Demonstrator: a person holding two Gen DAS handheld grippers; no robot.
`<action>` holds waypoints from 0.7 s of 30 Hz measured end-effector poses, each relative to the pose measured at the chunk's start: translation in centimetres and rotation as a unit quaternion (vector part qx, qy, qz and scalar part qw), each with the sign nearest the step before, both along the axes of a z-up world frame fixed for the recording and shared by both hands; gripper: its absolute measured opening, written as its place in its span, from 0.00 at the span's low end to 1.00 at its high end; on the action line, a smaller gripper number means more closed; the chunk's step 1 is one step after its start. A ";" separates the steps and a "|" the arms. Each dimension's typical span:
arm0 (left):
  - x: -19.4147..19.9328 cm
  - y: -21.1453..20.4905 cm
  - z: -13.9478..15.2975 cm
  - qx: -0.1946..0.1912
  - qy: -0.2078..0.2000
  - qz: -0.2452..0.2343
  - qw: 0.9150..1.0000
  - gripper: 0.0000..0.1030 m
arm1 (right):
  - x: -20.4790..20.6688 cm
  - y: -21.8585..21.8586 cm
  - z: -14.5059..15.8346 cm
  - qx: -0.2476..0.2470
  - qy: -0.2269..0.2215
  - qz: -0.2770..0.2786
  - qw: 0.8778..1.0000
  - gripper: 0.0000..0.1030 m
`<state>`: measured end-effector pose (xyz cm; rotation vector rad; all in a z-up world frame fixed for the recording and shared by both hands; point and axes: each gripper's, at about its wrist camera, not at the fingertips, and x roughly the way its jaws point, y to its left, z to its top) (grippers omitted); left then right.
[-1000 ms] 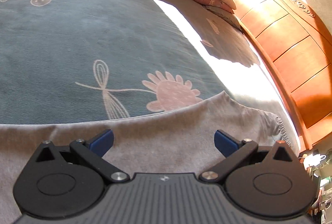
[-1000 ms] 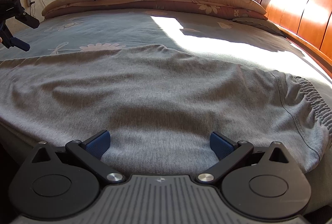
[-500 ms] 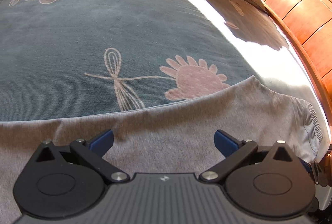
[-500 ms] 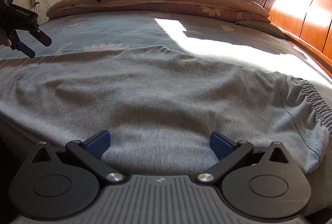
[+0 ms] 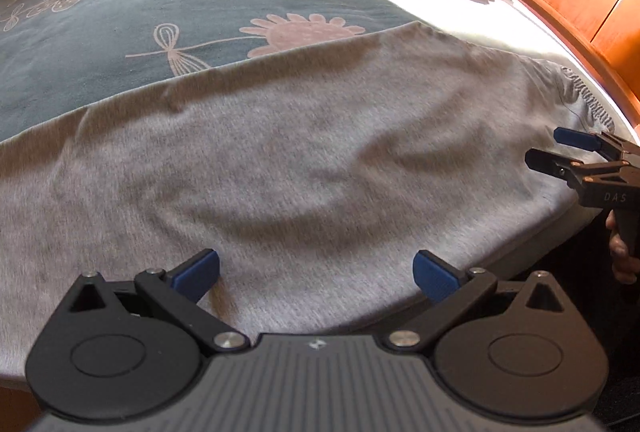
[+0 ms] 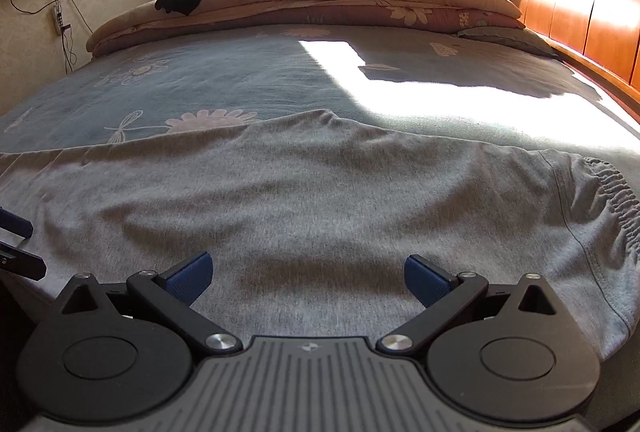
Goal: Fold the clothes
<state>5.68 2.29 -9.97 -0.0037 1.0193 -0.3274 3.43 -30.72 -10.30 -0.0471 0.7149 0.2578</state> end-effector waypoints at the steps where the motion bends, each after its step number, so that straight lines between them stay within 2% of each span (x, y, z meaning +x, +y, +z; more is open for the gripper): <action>1: -0.3 -0.1 -0.2 0.004 -0.005 -0.003 1.000 0.99 | -0.3 0.1 -0.5 -0.008 0.006 0.001 1.000 1.00; 4: -0.8 -0.2 -0.3 0.010 -0.019 -0.005 1.000 0.99 | -2.0 0.8 -1.2 -0.063 -0.018 0.017 0.998 1.00; 6: -1.0 -0.3 -0.4 0.008 -0.025 0.002 1.000 0.99 | -2.8 1.3 -0.6 -0.079 -0.030 0.018 0.996 1.00; 12: -0.8 0.1 -0.4 -0.018 -0.028 0.044 0.998 0.99 | -2.7 4.7 0.8 -0.091 -0.058 0.064 0.992 1.00; 16: -0.6 0.8 -0.4 -0.048 -0.025 0.072 0.996 0.99 | -3.2 6.5 -0.7 -0.100 -0.048 0.081 0.991 1.00; 21: -0.8 1.5 -0.5 -0.073 -0.031 0.080 0.994 0.99 | -3.9 4.6 -1.0 -0.058 -0.014 0.084 0.995 1.00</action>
